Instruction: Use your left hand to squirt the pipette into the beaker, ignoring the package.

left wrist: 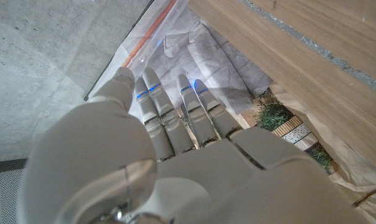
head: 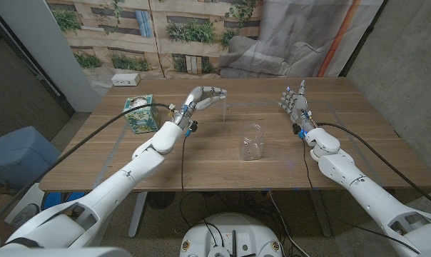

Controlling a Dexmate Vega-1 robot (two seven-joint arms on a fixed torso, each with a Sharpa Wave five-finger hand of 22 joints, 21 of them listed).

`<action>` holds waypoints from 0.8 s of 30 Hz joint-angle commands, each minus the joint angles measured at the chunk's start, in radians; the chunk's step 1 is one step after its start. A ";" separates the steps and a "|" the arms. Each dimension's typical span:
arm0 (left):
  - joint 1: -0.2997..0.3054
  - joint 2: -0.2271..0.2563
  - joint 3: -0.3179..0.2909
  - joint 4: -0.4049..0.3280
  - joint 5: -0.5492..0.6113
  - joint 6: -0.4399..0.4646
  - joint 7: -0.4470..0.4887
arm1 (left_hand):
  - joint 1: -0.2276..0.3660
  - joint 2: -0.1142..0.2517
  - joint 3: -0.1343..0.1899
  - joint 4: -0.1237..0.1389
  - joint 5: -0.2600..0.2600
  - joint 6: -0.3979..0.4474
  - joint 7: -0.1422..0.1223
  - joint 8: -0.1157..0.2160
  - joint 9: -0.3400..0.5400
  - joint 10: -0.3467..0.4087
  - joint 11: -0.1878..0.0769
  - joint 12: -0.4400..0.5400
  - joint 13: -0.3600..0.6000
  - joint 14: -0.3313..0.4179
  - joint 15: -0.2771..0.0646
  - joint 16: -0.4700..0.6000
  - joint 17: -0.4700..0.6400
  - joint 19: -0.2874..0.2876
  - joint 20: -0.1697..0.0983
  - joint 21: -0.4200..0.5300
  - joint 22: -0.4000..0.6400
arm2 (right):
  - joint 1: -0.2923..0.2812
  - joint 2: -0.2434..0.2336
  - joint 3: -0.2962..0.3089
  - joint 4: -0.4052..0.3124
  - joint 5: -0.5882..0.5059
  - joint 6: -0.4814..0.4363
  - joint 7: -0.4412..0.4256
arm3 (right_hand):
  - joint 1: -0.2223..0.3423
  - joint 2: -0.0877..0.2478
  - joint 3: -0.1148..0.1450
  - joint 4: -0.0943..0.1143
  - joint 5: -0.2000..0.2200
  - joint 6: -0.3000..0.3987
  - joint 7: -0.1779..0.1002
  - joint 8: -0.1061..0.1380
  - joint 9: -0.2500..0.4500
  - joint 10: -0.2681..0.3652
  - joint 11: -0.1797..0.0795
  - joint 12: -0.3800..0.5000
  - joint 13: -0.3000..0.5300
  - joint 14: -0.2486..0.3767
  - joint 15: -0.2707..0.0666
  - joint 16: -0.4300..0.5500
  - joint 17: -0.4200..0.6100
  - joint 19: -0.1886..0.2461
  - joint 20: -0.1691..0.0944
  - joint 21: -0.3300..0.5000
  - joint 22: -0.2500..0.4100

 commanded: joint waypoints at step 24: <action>0.022 -0.013 -0.003 0.016 0.009 -0.041 0.020 | 0.070 0.037 0.016 -0.012 0.003 0.073 0.007 0.027 0.004 0.086 0.000 0.036 0.007 0.041 -0.158 0.021 0.013 0.024 -0.025 0.011 0.003 | 0.000 0.000 0.000 0.000 0.000 0.000 0.000 | 0.000 0.059 -0.008 -0.001 0.005 0.001 -0.009 0.004 0.002 0.011 -0.008 0.006 0.002 -0.008 -0.083 0.007 0.003 0.008 0.002 -0.003 0.005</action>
